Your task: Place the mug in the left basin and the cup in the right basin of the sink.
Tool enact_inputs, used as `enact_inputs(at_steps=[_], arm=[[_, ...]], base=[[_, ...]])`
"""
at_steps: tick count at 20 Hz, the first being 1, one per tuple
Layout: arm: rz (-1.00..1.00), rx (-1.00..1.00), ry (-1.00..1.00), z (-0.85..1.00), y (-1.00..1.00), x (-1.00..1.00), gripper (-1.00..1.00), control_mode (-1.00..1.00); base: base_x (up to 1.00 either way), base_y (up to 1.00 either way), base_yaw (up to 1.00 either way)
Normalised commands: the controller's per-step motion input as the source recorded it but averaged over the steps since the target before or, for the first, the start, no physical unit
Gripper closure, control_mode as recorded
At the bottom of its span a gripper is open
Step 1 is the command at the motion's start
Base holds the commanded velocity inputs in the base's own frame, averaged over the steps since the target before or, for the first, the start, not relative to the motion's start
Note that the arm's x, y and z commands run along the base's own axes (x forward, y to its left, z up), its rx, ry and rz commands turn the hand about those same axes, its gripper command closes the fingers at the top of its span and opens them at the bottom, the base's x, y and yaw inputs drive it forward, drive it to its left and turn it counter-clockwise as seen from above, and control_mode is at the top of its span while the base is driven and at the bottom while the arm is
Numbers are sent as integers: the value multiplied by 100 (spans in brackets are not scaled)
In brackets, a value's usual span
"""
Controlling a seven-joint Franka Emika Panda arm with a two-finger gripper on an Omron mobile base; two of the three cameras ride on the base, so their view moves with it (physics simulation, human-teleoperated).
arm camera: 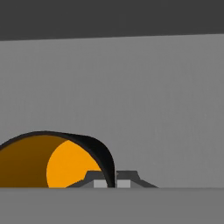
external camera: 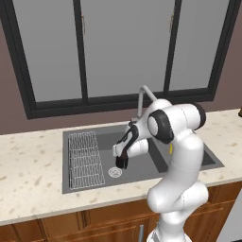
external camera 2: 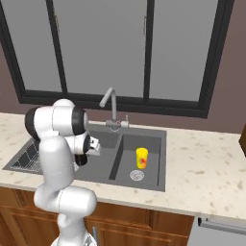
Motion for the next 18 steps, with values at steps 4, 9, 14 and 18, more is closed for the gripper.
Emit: enact_inputs(at_steps=[4,9,14,18], arm=[[0,0,0,-15,0,8,100,-100],[0,0,0,-11,0,5,100,-100],[0,0,0,-6,0,3,100,-100],[0,0,0,-16,0,6,100,-100]], base=[[0,0,0],[0,0,0],[0,0,0],[0,0,0]])
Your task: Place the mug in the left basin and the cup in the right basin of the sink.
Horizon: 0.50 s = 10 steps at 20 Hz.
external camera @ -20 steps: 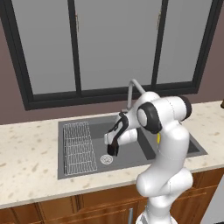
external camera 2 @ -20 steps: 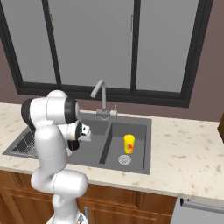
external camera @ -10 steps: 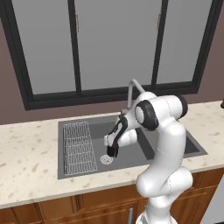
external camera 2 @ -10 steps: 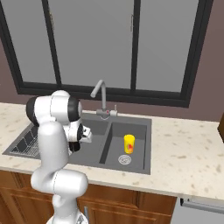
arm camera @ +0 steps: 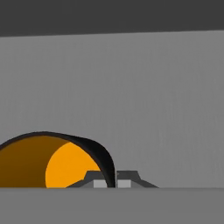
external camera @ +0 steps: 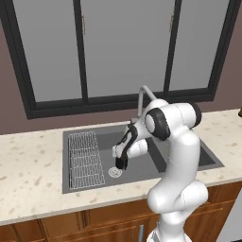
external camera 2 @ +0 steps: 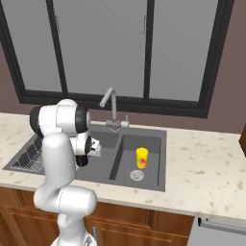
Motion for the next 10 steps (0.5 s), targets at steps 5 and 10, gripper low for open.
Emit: enact_inputs(at_steps=[5,10], arm=[[0,0,0,-20,0,2,100,-100],[0,0,0,-4,0,0,-100,-100]], base=[[0,0,0],[0,0,0]])
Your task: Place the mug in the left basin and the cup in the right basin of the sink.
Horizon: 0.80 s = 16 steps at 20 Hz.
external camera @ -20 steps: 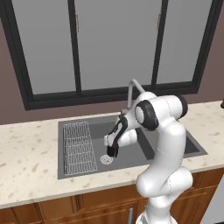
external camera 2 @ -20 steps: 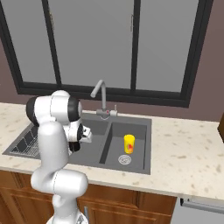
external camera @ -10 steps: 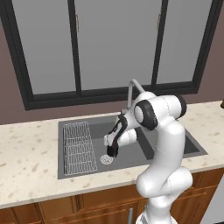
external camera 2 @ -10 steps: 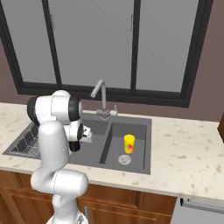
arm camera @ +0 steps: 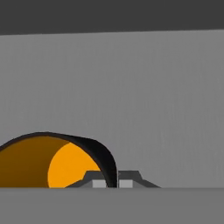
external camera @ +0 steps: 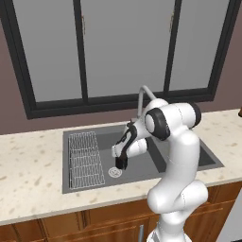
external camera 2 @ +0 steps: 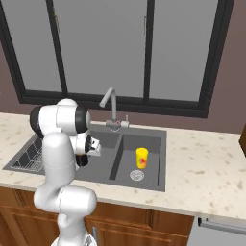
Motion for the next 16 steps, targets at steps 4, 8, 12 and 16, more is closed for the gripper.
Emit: enact_inputs(at_steps=[4,8,12,16], arm=[[0,0,0,0,0,0,-100,-100],[0,0,0,0,0,0,-100,-100],[0,0,0,0,0,0,-100,-100],[0,0,0,26,-1,-1,-100,-100]], base=[[0,0,0],[0,0,0],[0,0,0],[0,0,0]])
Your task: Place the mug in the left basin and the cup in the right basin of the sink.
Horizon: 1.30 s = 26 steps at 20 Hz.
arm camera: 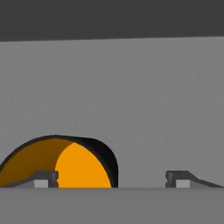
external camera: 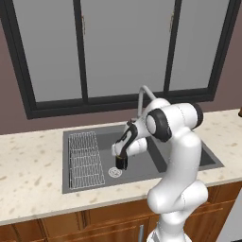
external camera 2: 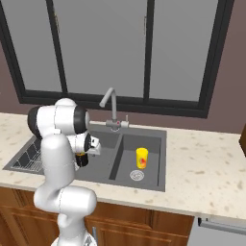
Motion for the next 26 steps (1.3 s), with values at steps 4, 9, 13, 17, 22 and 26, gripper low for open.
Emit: enact_inputs(at_steps=[4,9,13,17,22,26], arm=[[0,0,0,41,0,-9,-100,-100],[0,0,0,41,-1,-14,-100,-100],[0,0,0,42,-13,-34,-100,-100],[0,0,0,34,-26,-44,-100,-100],[0,0,0,34,-38,-52,-100,-100],[0,0,-2,46,-34,-66,-100,-100]], base=[[0,0,0],[0,0,0],[0,0,0],[0,0,0],[0,0,0],[0,0,0]])
